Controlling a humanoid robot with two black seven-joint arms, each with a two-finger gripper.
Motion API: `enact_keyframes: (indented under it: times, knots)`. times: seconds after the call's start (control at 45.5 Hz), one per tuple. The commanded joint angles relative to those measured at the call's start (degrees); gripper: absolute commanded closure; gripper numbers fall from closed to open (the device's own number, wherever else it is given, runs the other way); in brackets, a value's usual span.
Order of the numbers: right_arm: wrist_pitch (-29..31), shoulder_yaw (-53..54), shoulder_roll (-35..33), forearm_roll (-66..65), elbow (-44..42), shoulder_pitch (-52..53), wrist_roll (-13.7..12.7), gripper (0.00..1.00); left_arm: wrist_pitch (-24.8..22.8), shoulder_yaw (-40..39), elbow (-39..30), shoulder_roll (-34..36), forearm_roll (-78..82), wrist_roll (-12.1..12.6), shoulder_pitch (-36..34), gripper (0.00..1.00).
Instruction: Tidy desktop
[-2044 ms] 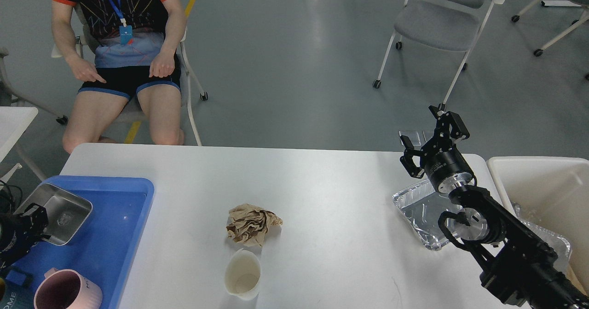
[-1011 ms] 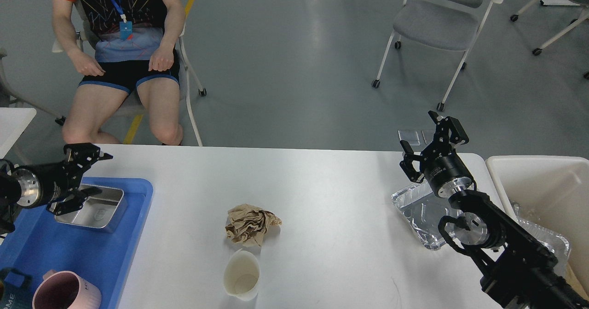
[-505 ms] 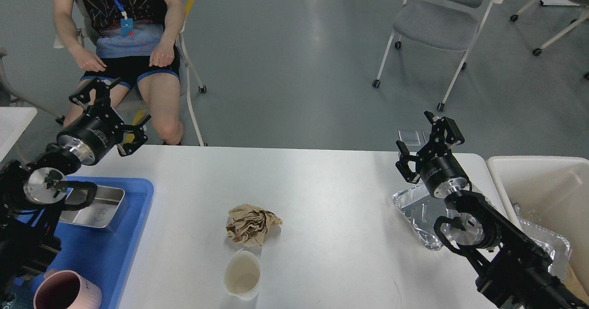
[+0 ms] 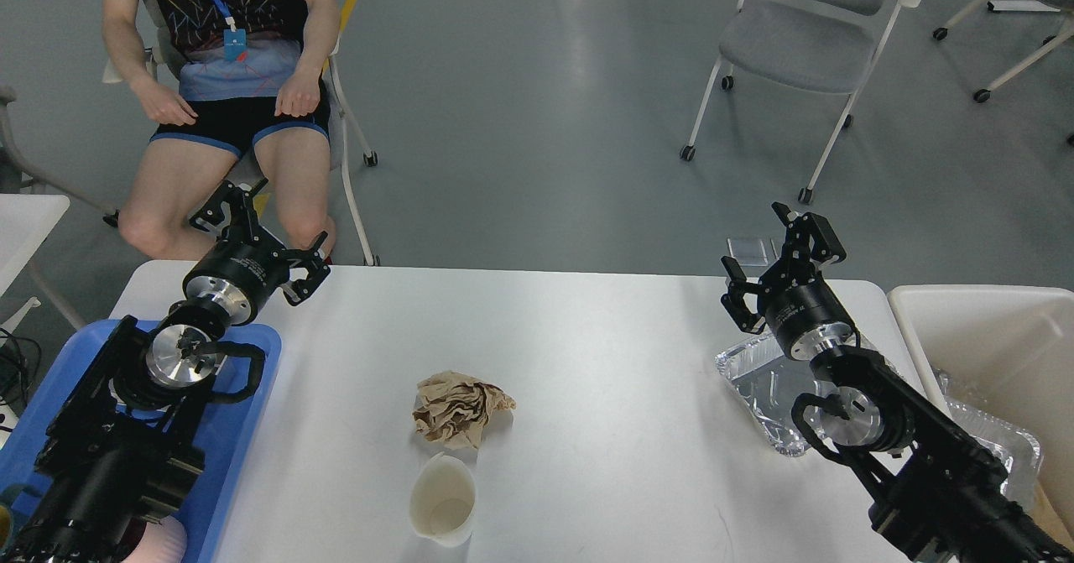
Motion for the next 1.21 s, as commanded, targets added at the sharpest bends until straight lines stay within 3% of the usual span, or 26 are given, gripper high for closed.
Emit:
enact_keyframes:
  times: [0.0, 0.22, 0.44, 0.571, 0.813, 1.187]
  knots:
    - [0.4, -4.94, -8.41, -0.05, 5.6, -0.08, -0.15, 0.0, -0.09, 0.73, 0.02, -0.71, 0.03, 0.08, -0.01, 0.03]
    - [2.76, -13.82, -32.31, 0.21, 21.86, -2.19, -1.56, 0.0, 0.0, 5.56, 0.02, -0.8, 0.2, 0.17, -0.01, 0.03]
    - [11.11, -22.26, -56.3, -0.14, 28.29, -2.81, -6.39, 0.0, 0.09, 7.59, 0.02, -0.8, 0.47, 0.08, 0.08, 0.03]
    - [13.93, -25.6, -65.01, -1.71, 31.62, -2.98, -9.47, 0.0, 0.18, 7.68, 0.02, -0.97, 0.47, 0.08, 0.17, 0.03]
    - [14.64, -26.13, -75.48, -8.57, 38.57, -5.79, -9.56, 0.0, 0.35, 7.59, 0.02, -0.89, 0.38, 0.08, 0.34, 0.03]
    - [13.93, -26.13, -68.37, -17.54, 37.7, -5.88, -9.73, 0.0, 0.35, 7.59, 0.11, -0.8, 0.38, 0.08, 1.75, 0.03]
